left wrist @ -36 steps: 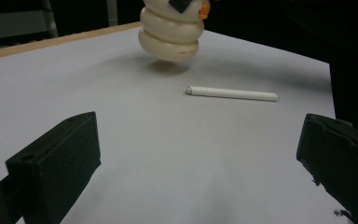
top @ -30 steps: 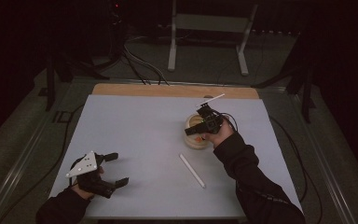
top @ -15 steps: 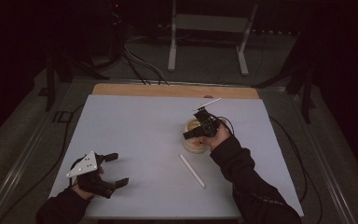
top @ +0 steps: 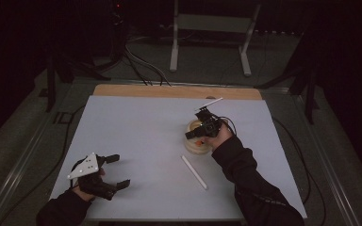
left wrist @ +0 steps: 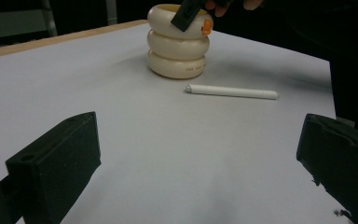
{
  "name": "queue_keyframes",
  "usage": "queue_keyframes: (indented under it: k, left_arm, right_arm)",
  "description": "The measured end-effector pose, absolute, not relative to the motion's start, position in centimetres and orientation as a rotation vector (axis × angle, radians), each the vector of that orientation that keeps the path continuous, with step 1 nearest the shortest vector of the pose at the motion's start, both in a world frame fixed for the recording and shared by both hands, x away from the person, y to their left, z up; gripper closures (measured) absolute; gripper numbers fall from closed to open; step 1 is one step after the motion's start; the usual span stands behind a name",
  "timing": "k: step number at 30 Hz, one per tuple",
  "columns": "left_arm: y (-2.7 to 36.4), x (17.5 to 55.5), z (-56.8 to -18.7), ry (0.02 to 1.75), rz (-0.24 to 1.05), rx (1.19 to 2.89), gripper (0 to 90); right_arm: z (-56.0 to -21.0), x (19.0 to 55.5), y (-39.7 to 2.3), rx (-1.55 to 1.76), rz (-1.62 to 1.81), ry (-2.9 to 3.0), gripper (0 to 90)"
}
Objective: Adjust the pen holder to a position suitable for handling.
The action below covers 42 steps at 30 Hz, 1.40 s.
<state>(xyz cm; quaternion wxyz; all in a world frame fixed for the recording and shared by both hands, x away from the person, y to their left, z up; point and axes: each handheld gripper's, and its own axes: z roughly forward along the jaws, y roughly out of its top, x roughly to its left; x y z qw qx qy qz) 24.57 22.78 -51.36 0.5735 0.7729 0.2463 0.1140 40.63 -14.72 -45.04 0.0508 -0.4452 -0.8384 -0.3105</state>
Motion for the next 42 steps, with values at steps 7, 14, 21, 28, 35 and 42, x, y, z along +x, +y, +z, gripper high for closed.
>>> queue_keyframes:
  k: [7, 14, 21, 28, 35, 42]
  left_arm:
    - [22.8, 24.6, -51.4, 0.578, 0.266, 1.81, 0.3]
    - [23.0, 24.6, -51.4, 0.573, 0.263, 1.801, 0.3]
    - [23.1, 24.5, -51.4, 0.572, 0.262, 1.797, 0.3]
    - [22.9, 24.7, -51.3, 0.568, 0.259, 1.8, 0.3]
    - [23.0, 24.6, -51.3, 0.573, 0.263, 1.797, 0.3]
    - [22.9, 24.6, -51.3, 0.568, 0.263, 1.801, 0.3]
  right_arm:
    - [-44.4, 40.7, -14.7, -1.356, -0.961, -2.555, 67.7]
    - [-42.9, 40.3, -15.0, -1.375, -1.01, -2.598, 57.8]
    - [-40.8, 39.9, -15.8, -1.405, -1.094, -2.637, 40.8]
    - [-39.4, 39.4, -16.1, -1.435, -1.15, -2.663, 25.3]
    - [-38.0, 38.4, -16.3, -1.397, -1.252, -2.708, 7.3]
    - [-36.9, 37.0, -16.2, -1.36, -1.344, -2.77, 0.0]
